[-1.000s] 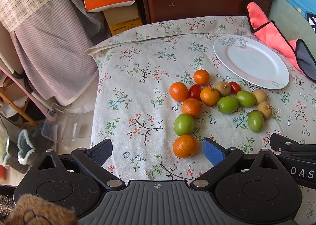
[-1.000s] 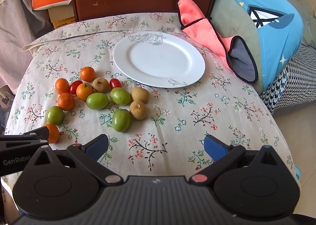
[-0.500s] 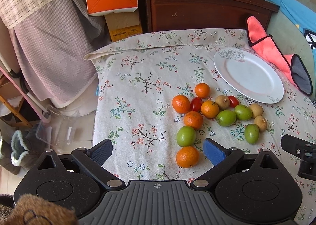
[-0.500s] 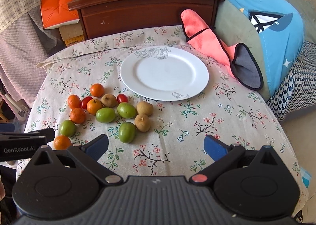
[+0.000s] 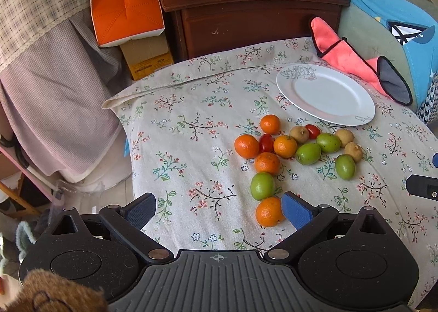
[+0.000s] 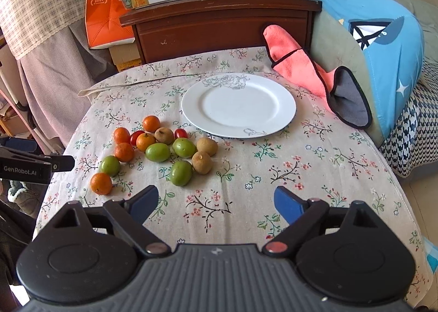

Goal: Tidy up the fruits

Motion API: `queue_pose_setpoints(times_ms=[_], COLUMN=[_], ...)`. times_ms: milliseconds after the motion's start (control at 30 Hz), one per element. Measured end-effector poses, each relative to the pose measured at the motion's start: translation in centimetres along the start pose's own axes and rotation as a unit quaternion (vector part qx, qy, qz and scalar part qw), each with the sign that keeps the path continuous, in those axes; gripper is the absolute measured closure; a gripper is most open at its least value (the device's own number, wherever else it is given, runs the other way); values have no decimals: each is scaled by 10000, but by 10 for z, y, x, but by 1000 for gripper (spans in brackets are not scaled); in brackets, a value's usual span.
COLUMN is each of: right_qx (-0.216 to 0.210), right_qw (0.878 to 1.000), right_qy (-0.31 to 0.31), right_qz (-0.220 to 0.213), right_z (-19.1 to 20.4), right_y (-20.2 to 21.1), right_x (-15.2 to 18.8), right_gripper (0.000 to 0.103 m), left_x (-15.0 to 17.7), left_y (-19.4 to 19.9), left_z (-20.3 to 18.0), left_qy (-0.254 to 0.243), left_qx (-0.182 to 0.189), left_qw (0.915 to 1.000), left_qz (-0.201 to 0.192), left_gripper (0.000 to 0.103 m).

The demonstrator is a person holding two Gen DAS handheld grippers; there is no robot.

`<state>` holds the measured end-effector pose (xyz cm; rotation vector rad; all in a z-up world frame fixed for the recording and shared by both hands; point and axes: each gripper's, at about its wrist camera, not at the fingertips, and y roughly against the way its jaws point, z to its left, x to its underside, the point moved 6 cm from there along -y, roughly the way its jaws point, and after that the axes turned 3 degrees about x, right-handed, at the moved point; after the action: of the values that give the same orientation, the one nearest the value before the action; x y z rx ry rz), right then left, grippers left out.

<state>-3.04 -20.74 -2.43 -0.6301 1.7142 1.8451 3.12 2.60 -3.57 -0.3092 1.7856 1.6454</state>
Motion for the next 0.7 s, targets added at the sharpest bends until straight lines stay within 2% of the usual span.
queue_pose_setpoints(times_ms=[133,267,500,567,700], right_qx=[-84,-154,-263,-303,-393], right_qw=[9999,9994,9989,9987,9974], right_qy=[-111,-287,-350,-374,-547], right_qz=[53,153,155,180,262], right_z=[2,5,16,19,22], right_y=[-6,-17,-31,-36,-48], right_x=[4,4,2,1,1], right_gripper=[17,25,29,35,39], left_x=[7,9,15,14,14], left_y=[-8,-15,-28,-29,-31], left_z=[-9,-16,-18,-18,-19], left_qy=[-1,-85,-36,-26,-31], left_qx=[172,251,140,118,148], left_qw=[9999,9996,9997,9998,9997], left_qz=[1,43,190,187,180], left_gripper=[5,5,5,5,10])
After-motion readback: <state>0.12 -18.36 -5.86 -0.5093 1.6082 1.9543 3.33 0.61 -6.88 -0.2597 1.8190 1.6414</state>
